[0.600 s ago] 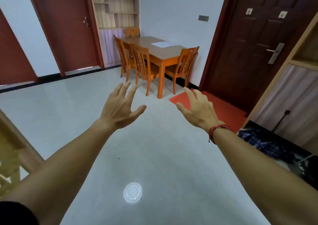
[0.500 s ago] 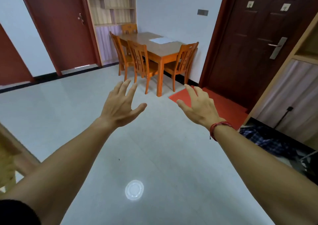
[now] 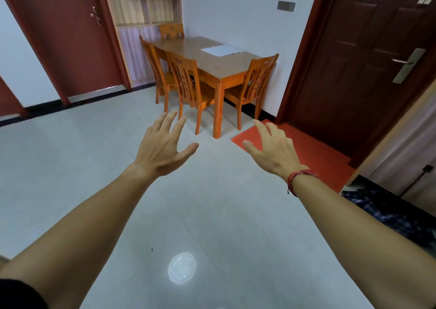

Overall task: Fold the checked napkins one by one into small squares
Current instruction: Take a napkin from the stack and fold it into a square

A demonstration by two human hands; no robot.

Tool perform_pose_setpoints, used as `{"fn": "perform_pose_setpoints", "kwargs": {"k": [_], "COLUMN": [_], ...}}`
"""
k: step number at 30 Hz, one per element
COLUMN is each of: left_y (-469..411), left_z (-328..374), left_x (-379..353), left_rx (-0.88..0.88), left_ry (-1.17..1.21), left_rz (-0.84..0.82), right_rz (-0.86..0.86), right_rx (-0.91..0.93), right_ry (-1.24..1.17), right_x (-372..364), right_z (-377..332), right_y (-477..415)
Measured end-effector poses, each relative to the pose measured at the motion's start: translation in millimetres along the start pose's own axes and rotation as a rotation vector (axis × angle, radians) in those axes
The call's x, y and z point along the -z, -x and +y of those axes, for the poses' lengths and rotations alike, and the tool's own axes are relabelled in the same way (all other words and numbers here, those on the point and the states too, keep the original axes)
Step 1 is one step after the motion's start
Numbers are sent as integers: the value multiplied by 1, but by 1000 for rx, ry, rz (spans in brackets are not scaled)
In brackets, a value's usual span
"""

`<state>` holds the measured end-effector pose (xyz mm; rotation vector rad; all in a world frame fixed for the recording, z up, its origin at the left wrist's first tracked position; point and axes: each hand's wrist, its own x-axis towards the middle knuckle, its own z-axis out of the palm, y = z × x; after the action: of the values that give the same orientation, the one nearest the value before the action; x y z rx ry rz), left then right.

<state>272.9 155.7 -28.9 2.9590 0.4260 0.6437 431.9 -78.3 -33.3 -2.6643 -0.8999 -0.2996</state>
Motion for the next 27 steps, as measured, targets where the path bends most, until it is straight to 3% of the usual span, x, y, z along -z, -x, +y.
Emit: {"fn": "perform_pose_setpoints", "kwargs": {"k": [14, 27], "left_y": [-217, -413], "left_z": [-93, -244], "left_x": [-85, -159], "left_rx": [56, 28], "left_ry": [-20, -26], "left_rz": [-13, -42], "right_rz": [-39, -89], "right_rx": [26, -9], "right_ry": [-51, -26], "right_x": [-76, -165], "right_z": [12, -28], "right_y": [-250, -456]}}
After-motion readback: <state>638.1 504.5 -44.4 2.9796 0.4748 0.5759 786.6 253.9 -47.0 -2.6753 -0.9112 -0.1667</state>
